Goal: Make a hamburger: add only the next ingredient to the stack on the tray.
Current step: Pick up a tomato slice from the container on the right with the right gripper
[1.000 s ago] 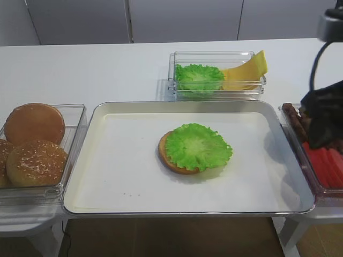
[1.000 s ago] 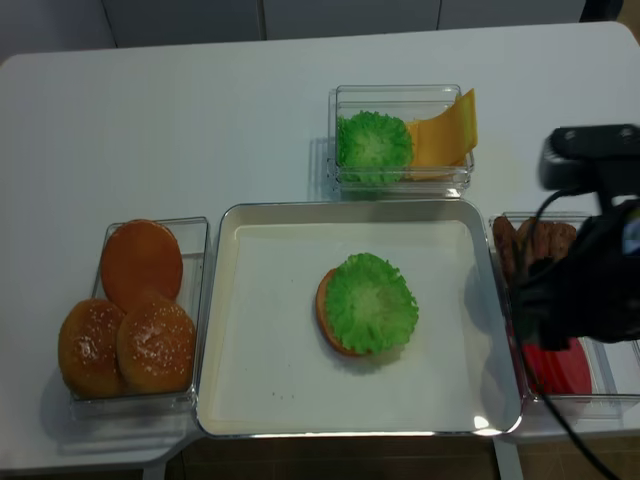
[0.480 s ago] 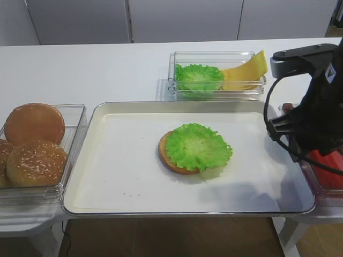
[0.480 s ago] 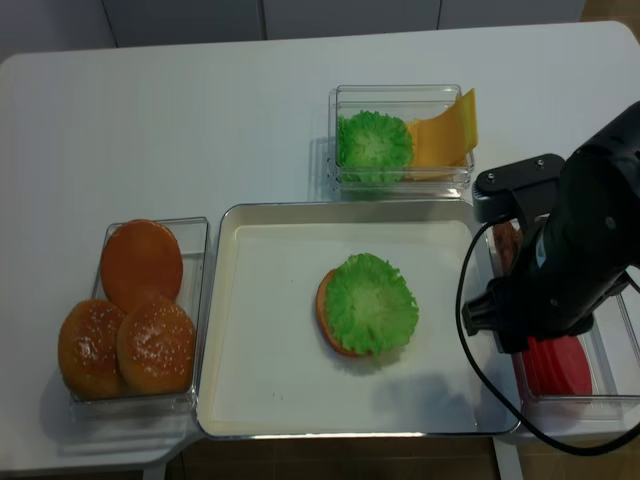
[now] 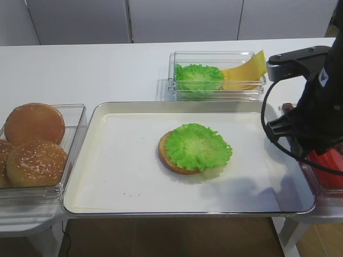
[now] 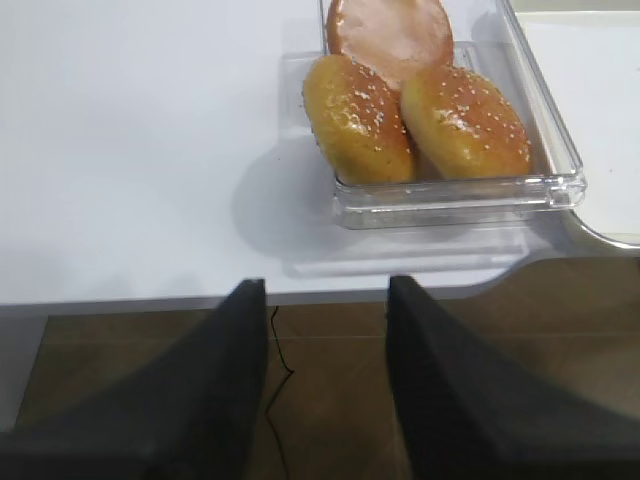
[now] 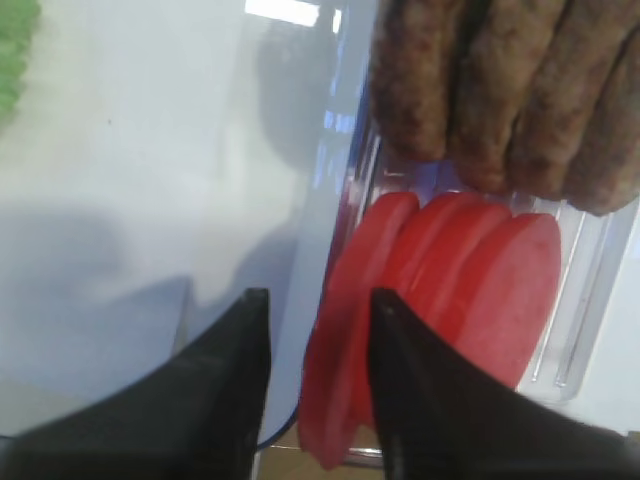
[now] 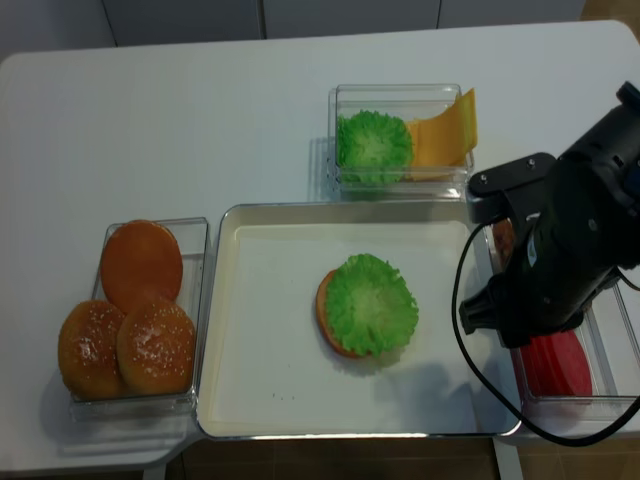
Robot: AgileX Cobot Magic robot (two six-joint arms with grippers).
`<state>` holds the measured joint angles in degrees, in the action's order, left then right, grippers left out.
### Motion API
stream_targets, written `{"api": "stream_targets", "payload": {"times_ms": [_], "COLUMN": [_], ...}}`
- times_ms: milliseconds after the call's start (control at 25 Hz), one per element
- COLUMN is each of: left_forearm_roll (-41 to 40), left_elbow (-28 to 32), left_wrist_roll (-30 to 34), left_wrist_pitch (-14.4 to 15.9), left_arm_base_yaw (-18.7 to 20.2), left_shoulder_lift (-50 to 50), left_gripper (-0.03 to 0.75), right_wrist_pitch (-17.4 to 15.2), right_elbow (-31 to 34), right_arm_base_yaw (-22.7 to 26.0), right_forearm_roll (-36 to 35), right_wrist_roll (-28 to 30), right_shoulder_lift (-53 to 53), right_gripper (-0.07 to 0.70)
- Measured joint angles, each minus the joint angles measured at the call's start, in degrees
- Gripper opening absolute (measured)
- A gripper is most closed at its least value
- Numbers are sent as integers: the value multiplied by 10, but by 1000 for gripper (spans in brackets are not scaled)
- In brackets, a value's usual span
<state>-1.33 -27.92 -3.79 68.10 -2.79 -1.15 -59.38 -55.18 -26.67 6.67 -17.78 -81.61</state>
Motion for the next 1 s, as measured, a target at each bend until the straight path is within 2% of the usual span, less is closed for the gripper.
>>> {"api": "stream_targets", "payload": {"times_ms": [400,720,840,1000], "left_forearm_roll": [0,0,0,0], "left_elbow": [0,0,0,0], "left_wrist_roll": [0,0,0,0], "left_wrist_pitch": [0,0,0,0], "left_arm_base_yaw": [0,0,0,0], "left_shoulder_lift": [0,0,0,0], "left_gripper": [299,299,299,299], "right_wrist_pitch": [-15,-17,-17,-17], "right_elbow": [0,0,0,-1], "right_arm_base_yaw": [0,0,0,0], "right_forearm_roll": [1,1,1,2], "right_wrist_roll": [-3,-4,-4,-4], "right_shoulder_lift": [0,0,-1,-12], "right_gripper": [209,140,140,191]}}
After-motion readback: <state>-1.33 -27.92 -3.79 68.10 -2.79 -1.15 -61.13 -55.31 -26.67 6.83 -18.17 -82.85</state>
